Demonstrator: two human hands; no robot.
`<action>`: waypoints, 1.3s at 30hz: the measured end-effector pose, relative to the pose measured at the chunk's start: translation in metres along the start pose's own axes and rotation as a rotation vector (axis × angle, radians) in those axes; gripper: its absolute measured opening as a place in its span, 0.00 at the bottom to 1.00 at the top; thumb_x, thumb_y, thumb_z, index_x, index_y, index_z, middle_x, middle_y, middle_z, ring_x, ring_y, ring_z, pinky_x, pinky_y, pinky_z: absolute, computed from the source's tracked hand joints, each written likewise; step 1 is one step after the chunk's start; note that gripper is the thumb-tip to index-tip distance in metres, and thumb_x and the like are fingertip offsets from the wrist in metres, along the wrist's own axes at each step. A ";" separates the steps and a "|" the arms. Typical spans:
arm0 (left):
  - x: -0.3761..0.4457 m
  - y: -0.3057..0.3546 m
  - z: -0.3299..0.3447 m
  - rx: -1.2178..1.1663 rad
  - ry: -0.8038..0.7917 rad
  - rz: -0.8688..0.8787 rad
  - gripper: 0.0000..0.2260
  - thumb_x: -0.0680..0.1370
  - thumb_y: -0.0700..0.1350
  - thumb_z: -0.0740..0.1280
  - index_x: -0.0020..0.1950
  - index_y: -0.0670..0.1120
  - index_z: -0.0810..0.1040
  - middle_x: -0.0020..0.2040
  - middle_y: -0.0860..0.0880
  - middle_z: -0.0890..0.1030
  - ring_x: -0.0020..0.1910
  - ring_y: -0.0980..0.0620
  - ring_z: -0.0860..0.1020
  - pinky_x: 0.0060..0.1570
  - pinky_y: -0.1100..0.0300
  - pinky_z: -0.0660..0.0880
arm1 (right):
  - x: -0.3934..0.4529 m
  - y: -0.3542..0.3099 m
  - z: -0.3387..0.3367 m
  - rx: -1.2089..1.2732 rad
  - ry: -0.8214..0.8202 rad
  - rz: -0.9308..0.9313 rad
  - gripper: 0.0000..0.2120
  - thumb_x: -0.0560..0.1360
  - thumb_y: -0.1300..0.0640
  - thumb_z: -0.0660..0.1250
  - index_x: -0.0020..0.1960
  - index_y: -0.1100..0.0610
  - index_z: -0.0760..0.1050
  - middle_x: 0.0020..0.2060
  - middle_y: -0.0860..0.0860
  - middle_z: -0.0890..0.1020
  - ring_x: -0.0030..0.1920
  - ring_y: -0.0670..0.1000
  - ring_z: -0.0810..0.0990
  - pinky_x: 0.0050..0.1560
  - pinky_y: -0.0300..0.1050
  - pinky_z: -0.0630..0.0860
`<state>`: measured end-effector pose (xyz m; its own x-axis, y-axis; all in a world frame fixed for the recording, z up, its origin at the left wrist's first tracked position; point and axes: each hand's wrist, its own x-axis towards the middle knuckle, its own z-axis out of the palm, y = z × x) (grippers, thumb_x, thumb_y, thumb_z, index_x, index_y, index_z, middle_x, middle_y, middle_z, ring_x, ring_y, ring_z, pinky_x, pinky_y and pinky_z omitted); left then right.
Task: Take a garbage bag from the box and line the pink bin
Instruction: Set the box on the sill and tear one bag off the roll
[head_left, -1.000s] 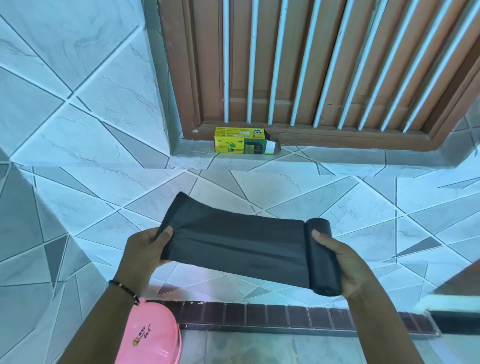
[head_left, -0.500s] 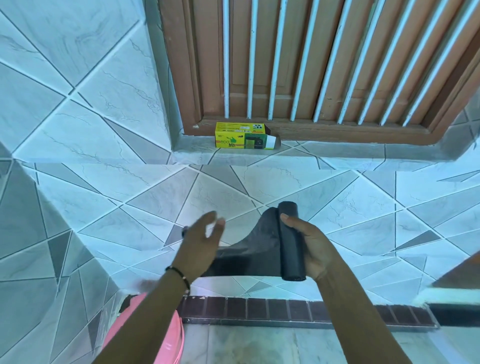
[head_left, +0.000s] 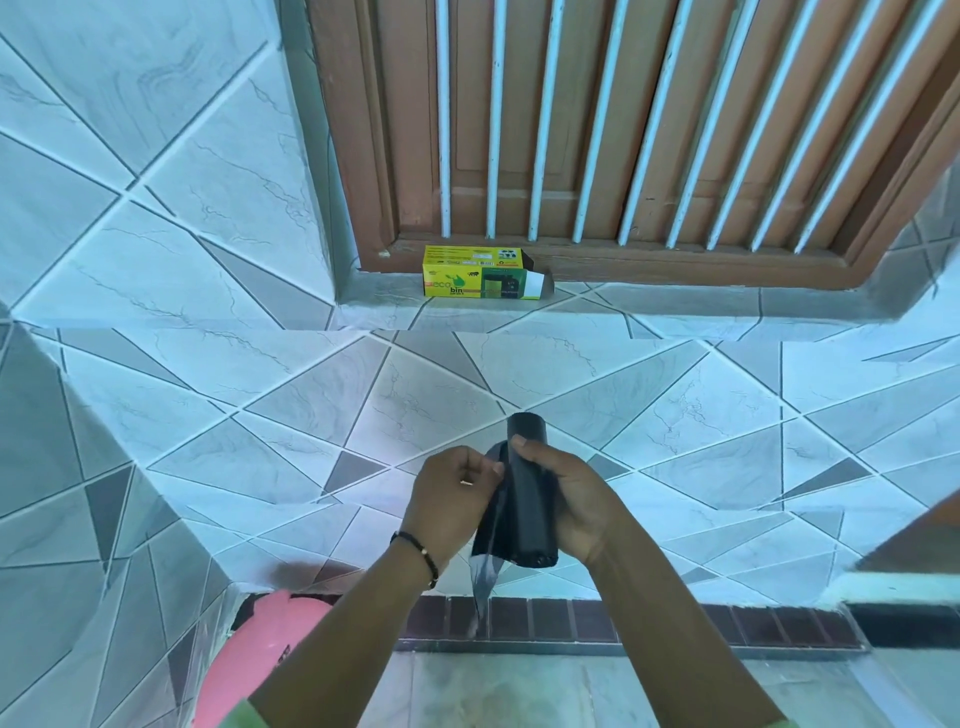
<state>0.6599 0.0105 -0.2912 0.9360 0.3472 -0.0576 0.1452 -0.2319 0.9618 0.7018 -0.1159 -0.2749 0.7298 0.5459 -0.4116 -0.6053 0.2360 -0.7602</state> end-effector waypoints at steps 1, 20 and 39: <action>0.000 0.000 0.000 0.045 0.024 0.023 0.08 0.75 0.45 0.66 0.40 0.41 0.78 0.32 0.50 0.79 0.33 0.51 0.76 0.39 0.57 0.73 | 0.000 0.000 -0.002 0.005 -0.003 -0.007 0.13 0.66 0.55 0.73 0.45 0.62 0.76 0.44 0.60 0.78 0.44 0.58 0.78 0.50 0.49 0.77; 0.019 -0.011 -0.083 0.482 0.193 0.159 0.08 0.77 0.45 0.62 0.40 0.44 0.74 0.39 0.46 0.80 0.42 0.44 0.78 0.46 0.56 0.72 | -0.019 -0.022 -0.053 -0.035 0.081 0.008 0.16 0.67 0.53 0.72 0.53 0.58 0.79 0.43 0.55 0.86 0.40 0.55 0.85 0.38 0.48 0.80; 0.020 0.009 -0.016 0.007 -0.129 0.154 0.15 0.77 0.58 0.58 0.50 0.49 0.77 0.46 0.52 0.81 0.49 0.54 0.78 0.53 0.58 0.72 | -0.002 -0.006 0.011 -0.035 -0.097 -0.070 0.19 0.66 0.53 0.72 0.54 0.61 0.78 0.50 0.60 0.76 0.52 0.59 0.74 0.58 0.53 0.70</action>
<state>0.6747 0.0300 -0.2797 0.9805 0.1883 0.0562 -0.0013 -0.2796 0.9601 0.7006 -0.1096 -0.2642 0.7351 0.6042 -0.3075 -0.5408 0.2492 -0.8034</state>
